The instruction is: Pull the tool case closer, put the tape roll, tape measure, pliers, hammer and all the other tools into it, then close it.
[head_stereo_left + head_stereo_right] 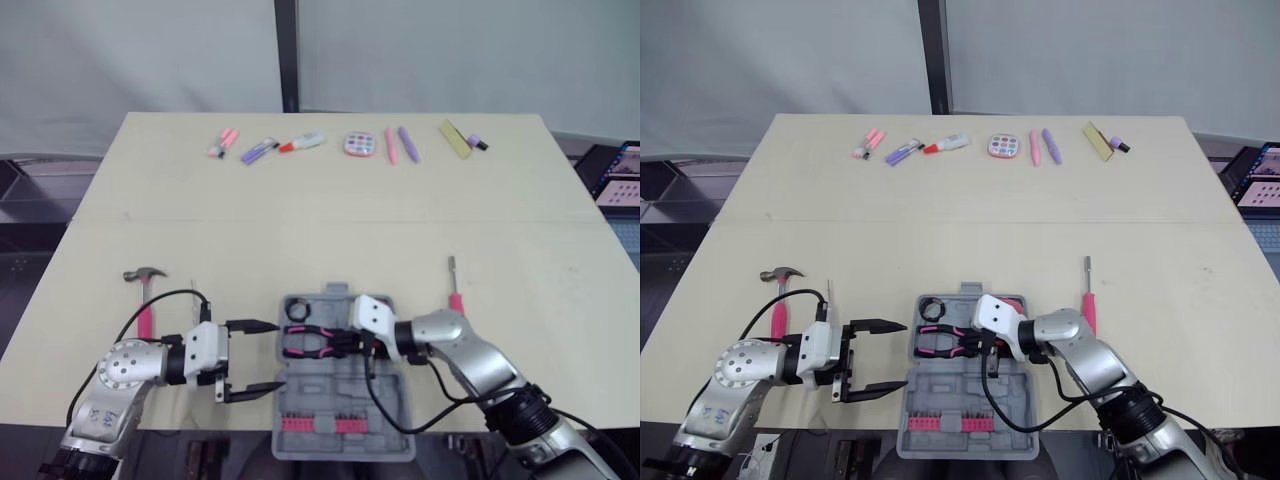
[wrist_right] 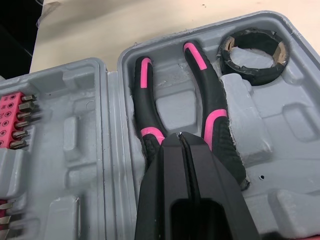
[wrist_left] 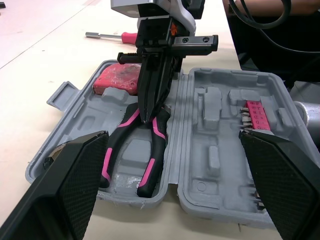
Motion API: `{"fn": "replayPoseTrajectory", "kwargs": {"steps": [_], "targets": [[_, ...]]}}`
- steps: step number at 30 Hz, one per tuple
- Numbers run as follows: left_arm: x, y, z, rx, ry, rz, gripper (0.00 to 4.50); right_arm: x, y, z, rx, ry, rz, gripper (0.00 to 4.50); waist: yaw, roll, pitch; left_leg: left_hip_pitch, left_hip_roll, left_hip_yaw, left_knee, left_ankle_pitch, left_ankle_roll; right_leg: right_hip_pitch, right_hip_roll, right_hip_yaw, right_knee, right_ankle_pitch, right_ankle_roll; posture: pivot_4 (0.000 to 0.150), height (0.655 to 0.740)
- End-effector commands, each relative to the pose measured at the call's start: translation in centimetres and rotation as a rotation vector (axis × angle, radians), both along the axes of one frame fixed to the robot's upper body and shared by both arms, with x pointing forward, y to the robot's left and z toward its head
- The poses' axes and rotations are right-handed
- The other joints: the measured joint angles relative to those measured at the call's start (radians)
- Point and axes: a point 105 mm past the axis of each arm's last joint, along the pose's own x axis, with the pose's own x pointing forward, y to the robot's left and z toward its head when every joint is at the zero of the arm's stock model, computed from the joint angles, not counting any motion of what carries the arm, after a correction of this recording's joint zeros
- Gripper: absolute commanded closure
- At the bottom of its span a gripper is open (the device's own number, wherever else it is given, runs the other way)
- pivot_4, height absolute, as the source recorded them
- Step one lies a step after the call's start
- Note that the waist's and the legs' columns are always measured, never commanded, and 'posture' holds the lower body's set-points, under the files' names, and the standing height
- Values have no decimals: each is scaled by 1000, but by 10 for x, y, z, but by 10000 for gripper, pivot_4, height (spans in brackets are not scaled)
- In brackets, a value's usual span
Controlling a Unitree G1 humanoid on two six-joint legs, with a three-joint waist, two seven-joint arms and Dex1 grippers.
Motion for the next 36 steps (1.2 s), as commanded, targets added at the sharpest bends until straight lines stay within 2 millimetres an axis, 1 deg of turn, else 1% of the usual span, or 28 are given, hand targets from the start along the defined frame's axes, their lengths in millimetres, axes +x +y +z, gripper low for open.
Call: {"fn": "replayPoseTrajectory", "kwargs": {"steps": [1,3,5,6,7,9,11,14,17,19,22,25,27,30,32,35,36], "targets": [[-1,-3,2,-12,-17,-4,0,-4,-6,-15,-40,49,-25,44819,0,0,0,0,0,0,0,0,0,0,0,0,0,0,0,1500,7134],[1,-2,5,-49,-13,35,0,-2,-2,-2,9,13,-27,44819,0,0,0,0,0,0,0,0,0,0,0,0,0,0,0,1500,7134],[2,0,11,-91,-3,95,0,0,-3,16,57,-28,-52,44819,0,0,0,0,0,0,0,0,0,0,0,0,0,0,0,1500,7134],[3,2,14,-112,2,144,0,2,-7,28,88,-51,-85,44819,0,0,0,-1,0,0,0,0,0,-1,0,1,0,0,0,1500,7134],[4,4,14,-129,29,200,0,2,-9,37,107,-66,-108,44819,0,1,1,-1,0,0,0,0,0,-1,0,1,0,0,0,1500,7134],[5,11,10,-129,73,343,0,-1,-19,51,131,-102,-153,44819,1,1,1,-2,0,0,0,0,0,-1,0,1,0,0,0,1500,7134],[5,14,7,-157,106,458,0,-10,-31,59,141,-115,-192,44819,7,1,1,-3,0,0,-1,0,0,-1,0,2,0,0,0,1500,7134],[3,15,8,-190,129,550,0,-26,-41,64,147,-107,-230,44819,13,0,1,-3,0,0,-1,0,0,1,1,3,-6,0,0,1500,7134],[7,20,11,-205,101,667,0,-40,-56,68,185,-105,-327,44819,19,0,1,-3,0,0,-1,0,0,2,1,4,-9,0,0,1500,7134],[8,23,11,-199,92,719,0,-48,-63,67,190,-94,-378,44819,19,0,0,-3,0,0,-1,0,0,3,1,4,-10,0,0,1500,7134],[4,28,4,-170,149,796,0,-63,-81,53,150,-51,-462,44819,16,0,0,-3,0,1,-1,0,0,5,2,4,-11,0,0,1500,7134],[-5,30,-1,-165,189,830,0,-76,-96,39,133,2,-551,44819,14,0,0,-2,1,1,-2,0,0,5,2,4,-11,0,0,1500,7134],[-11,31,-4,-162,195,844,0,-82,-103,33,127,20,-587,44819,12,0,1,-2,1,2,-2,0,0,8,2,4,-13,0,0,1500,7134],[-19,33,-12,-160,222,869,0,-88,-110,24,127,41,-632,44819,14,0,0,1,2,2,-2,0,0,15,3,4,-25,0,0,1500,7134],[-22,33,-15,-162,229,879,0,-91,-116,17,114,50,-651,44819,15,0,0,1,2,2,-2,0,0,16,3,4,-27,0,0,1500,7134],[-25,34,-20,-177,238,899,7990,-94,-126,9,102,55,-685,45000,20,0,0,1,2,1,-2,0,0,16,3,4,-27,0,0,1500,7134],[-26,35,-22,-179,242,903,12461,-95,-129,7,101,56,-691,45000,23,0,0,1,1,1,-2,0,0,16,2,4,-28,0,0,1500,7134]]}}
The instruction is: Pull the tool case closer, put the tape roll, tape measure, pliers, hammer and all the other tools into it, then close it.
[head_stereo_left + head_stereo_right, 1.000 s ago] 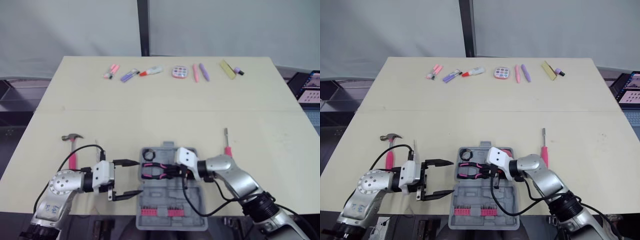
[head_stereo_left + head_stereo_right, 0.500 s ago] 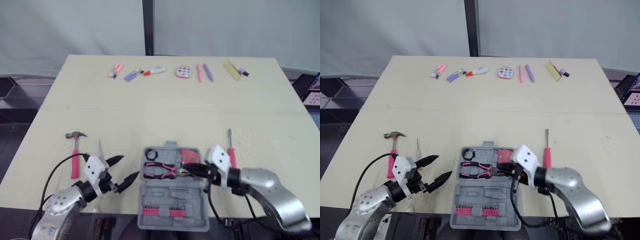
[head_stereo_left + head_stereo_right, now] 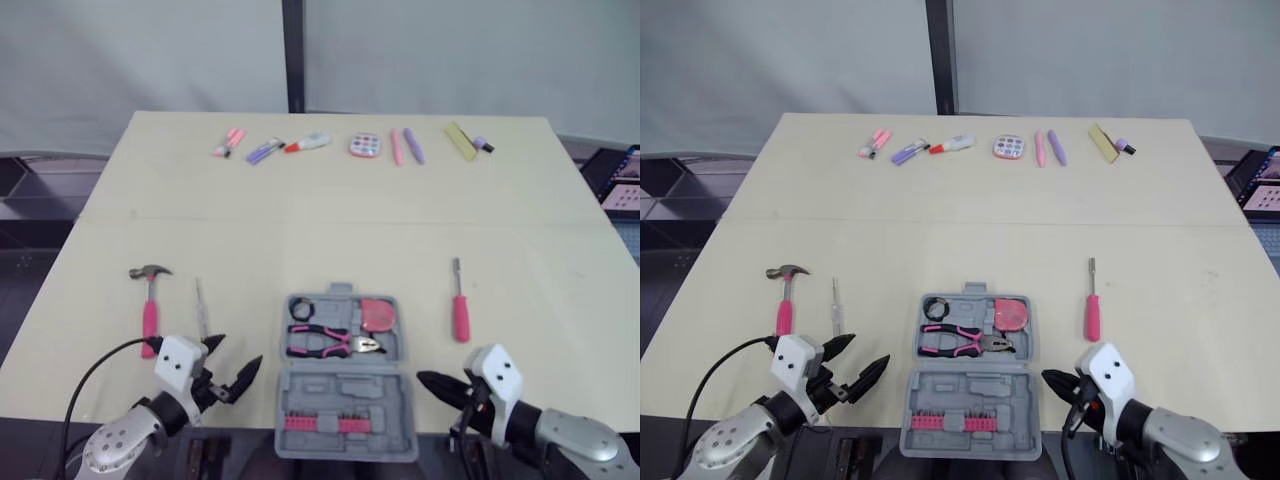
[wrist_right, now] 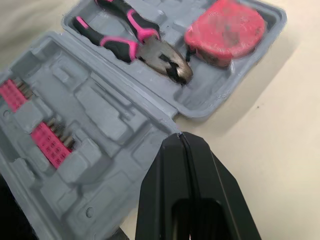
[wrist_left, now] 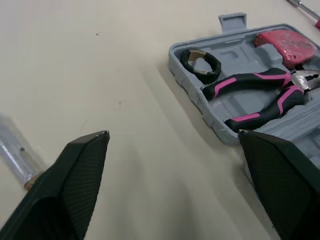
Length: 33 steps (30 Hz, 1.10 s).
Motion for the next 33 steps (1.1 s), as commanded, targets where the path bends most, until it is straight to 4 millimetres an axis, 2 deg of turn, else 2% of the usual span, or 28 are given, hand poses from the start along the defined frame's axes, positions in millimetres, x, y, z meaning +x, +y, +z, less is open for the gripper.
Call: {"fn": "replayPoseTrajectory", "kwargs": {"steps": [1,6,7,12,16,25,33], "targets": [[-4,2,1,0,-26,15,17595,-1,-13,-2,-18,-29,-37,45000,4,0,0,0,0,0,0,0,0,0,0,0,-1,0,0,1500,7134],[-8,9,-12,6,-9,30,43003,-3,-23,-10,-32,-23,-50,45000,7,0,0,0,0,0,0,0,0,1,0,0,-5,0,0,1500,7134],[-9,10,-15,4,-6,32,44069,-2,-25,-11,-35,-24,-53,45000,7,0,0,0,0,1,0,0,0,1,0,0,-5,0,0,1500,7134],[-10,17,-26,5,1,41,44069,-2,-26,-11,-36,-28,-51,45000,13,1,0,0,0,1,0,0,0,1,0,0,-5,0,0,1500,7134],[-12,5,-26,22,20,-23,44069,1,-26,-8,-38,-34,-48,45000,15,1,0,0,0,1,0,0,0,1,0,0,-5,0,0,1500,7134],[-7,-4,-33,4,25,-91,44069,11,-23,0,-40,-52,-34,45000,15,1,0,0,0,1,0,0,0,1,0,0,-4,0,0,1500,7134],[-1,-16,-41,-8,51,-169,44069,24,-11,2,-41,-48,-10,45000,14,2,-1,0,0,1,0,0,0,1,0,-1,1,0,0,1500,7134]]}}
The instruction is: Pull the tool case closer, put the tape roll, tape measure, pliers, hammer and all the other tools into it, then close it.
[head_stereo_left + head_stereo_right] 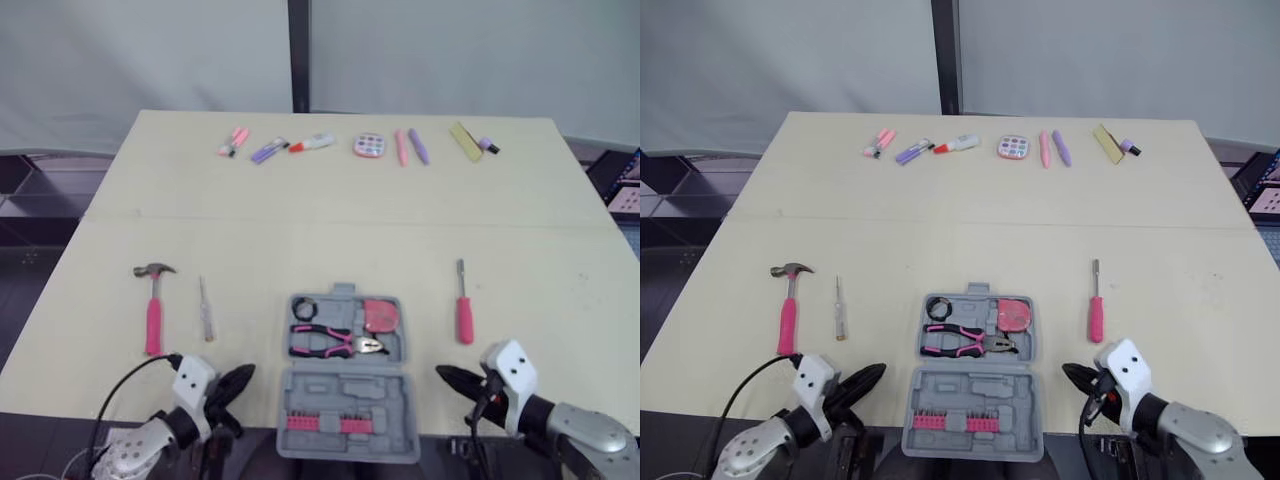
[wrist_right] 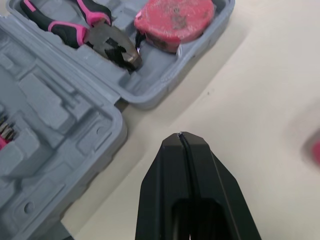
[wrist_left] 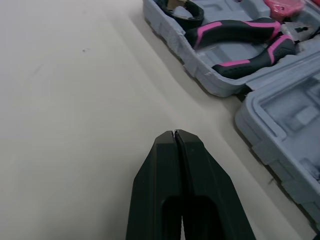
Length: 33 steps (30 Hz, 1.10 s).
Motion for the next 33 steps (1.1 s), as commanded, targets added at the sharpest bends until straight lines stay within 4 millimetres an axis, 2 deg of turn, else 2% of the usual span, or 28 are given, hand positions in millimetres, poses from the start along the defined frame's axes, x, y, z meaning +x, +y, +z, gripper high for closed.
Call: {"fn": "replayPoseTrajectory", "kwargs": {"steps": [1,11,20,25,33], "targets": [[2,-4,-1,3,5,-38,44069,3,9,4,-1,-1,22,45000,0,0,0,0,0,0,0,0,0,0,0,0,0,0,0,1500,7134],[11,-14,-9,23,23,-112,44069,11,22,-4,-16,48,52,45000,0,1,-1,0,0,0,0,0,0,0,0,-1,2,0,0,1500,7134],[6,-25,-7,11,49,-211,44069,10,32,-5,-10,72,74,45000,0,1,-1,0,0,0,0,0,0,-1,0,-1,2,0,0,1500,7134],[8,-36,-1,25,53,-287,44069,9,34,-8,-21,92,88,45000,0,1,-1,0,0,0,0,0,0,-1,0,-1,3,0,0,1500,7134],[22,-50,12,34,43,-324,44069,14,36,-9,-23,95,86,45000,-1,1,-1,0,0,0,0,0,0,-1,0,-1,4,0,0,1500,7134]]}}
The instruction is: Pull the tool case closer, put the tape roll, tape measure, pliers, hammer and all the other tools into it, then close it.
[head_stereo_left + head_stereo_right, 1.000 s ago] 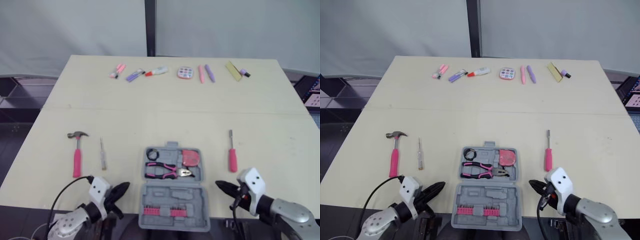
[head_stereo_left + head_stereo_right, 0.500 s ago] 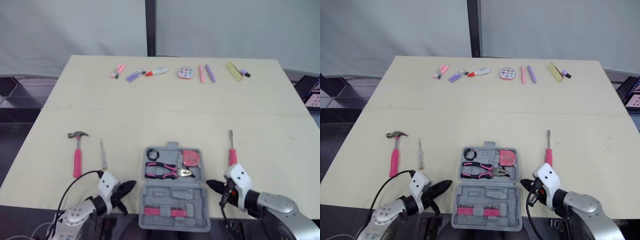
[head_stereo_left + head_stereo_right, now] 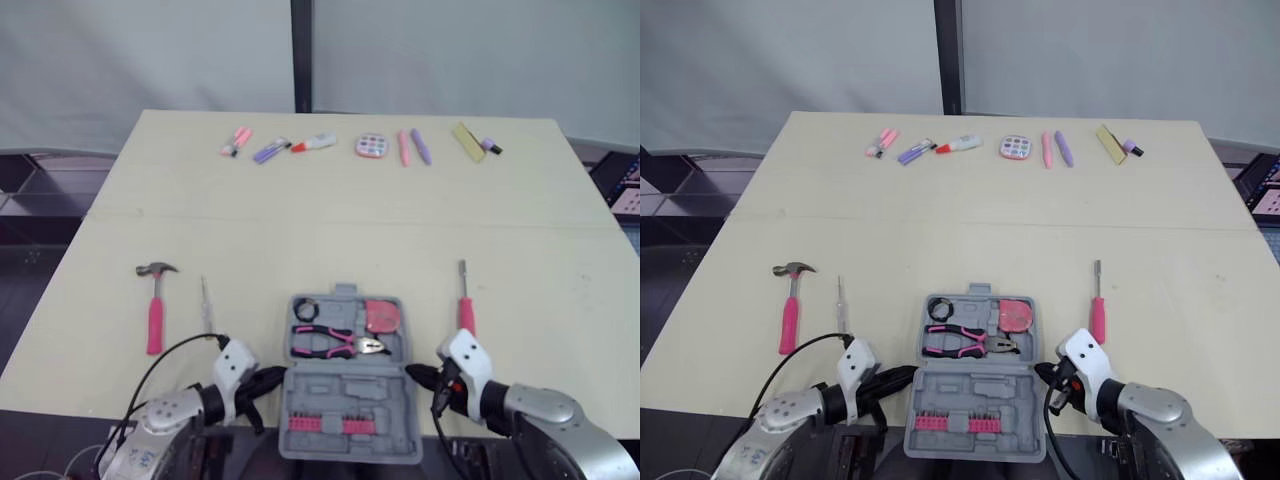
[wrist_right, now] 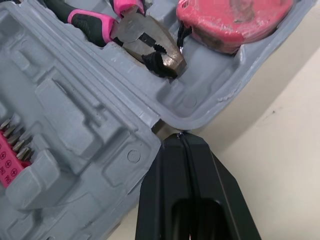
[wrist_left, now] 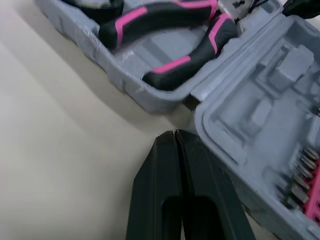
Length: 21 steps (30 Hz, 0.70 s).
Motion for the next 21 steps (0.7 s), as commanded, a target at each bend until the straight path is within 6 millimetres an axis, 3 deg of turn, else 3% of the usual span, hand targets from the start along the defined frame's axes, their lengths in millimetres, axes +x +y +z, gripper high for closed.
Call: {"fn": "replayPoseTrajectory", "kwargs": {"steps": [1,10,21], "targets": [[2,-10,10,-11,-22,-29,44069,1,4,3,-5,-17,9,45000,0,0,0,0,0,0,0,0,0,0,0,0,0,0,0,1500,7134],[21,-16,25,-11,-41,-27,44069,5,7,4,-2,-22,-1,45000,0,0,0,0,0,0,0,0,0,-1,0,0,4,0,0,1500,7134],[24,-23,29,-4,-38,-44,44069,15,8,2,-18,-31,-22,45000,-1,0,0,0,0,0,0,0,0,-2,0,0,6,0,0,1500,7134]]}}
